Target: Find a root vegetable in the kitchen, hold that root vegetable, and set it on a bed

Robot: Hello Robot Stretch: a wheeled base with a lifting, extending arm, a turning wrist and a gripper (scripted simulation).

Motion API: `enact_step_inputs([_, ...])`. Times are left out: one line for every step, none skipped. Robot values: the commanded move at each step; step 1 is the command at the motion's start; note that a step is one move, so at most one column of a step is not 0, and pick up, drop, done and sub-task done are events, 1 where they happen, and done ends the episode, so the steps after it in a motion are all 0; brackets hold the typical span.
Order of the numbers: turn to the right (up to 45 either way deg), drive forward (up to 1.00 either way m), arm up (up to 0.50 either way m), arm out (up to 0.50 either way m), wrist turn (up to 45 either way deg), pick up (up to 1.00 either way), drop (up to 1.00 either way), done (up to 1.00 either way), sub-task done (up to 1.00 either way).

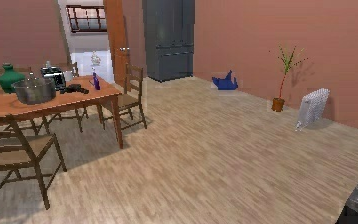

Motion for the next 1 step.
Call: enact_step_inputs([0.0,0.00,0.00,0.00,45.0,0.00,0.00,0.00,0.00])
